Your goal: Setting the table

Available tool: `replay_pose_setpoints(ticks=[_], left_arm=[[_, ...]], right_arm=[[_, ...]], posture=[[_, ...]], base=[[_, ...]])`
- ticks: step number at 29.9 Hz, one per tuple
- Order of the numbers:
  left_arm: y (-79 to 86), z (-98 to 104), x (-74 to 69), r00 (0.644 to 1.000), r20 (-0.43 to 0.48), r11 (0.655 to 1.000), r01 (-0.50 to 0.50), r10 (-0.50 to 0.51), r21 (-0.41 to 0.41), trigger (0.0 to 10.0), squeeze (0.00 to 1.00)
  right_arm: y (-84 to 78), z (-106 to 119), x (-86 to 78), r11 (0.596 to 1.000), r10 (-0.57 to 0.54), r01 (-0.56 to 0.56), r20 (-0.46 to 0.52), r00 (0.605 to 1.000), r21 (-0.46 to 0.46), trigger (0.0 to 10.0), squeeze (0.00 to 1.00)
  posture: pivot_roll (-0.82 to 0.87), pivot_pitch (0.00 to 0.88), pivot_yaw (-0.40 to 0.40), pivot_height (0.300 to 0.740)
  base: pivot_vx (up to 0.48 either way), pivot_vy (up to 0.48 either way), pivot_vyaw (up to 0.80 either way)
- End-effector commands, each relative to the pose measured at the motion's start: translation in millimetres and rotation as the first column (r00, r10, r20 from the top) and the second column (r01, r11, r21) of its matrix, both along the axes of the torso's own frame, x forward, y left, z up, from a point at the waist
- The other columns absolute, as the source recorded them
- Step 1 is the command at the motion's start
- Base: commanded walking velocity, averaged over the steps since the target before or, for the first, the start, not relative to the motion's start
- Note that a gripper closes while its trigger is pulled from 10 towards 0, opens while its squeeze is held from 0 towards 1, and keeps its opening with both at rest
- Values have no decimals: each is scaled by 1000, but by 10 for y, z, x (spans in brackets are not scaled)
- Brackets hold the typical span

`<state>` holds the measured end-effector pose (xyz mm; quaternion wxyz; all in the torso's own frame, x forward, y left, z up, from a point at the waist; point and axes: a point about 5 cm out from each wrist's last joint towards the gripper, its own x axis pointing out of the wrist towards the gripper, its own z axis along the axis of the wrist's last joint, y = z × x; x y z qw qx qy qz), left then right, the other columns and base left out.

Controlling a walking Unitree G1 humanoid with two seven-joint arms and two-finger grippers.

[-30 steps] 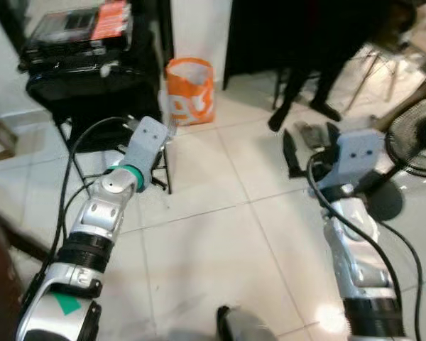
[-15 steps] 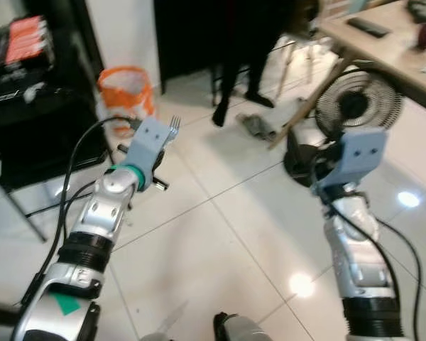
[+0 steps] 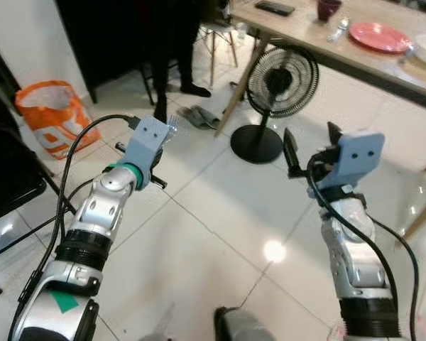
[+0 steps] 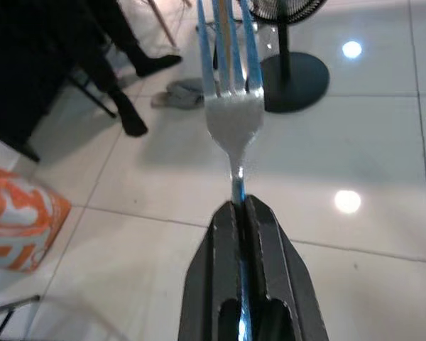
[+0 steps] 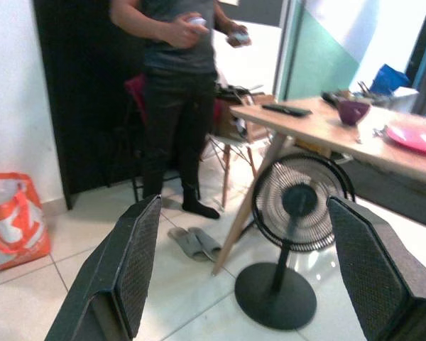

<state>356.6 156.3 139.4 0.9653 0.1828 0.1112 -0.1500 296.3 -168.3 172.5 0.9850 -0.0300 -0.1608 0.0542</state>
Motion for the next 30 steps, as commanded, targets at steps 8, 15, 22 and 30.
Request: replay_pose_setpoints(ticks=[8, 15, 22, 30], left_arm=[[-41, -48, -18, 1000, -21, 1000, 13, -13, -5, 10000, 0], [-43, -48, -18, 1000, -21, 1000, 13, -13, -6, 10000, 0], [-48, -46, -16, 1000, -20, 1000, 13, -13, -10, 10000, 0], [-53, -20, -13, 1000, 4, 1000, 11, -11, -26, 10000, 0]], right_arm=[[-49, -39, -11, 1000, -17, 17, -19, 1000, 0, 10000, 0], [-46, -40, -11, 1000, -17, 17, -19, 1000, 0, 10000, 0], [-47, -43, -9, 1000, -17, 17, -21, 1000, 0, 10000, 0], [-49, -41, -6, 1000, -17, 17, -20, 1000, -2, 10000, 0]], posture=[[3, 0, 61, 740], [3, 0, 61, 740], [4, 0, 60, 740], [4, 0, 62, 740]], base=[[0, 0, -800], [0, 0, -800], [0, 0, -800], [0, 0, -800]])
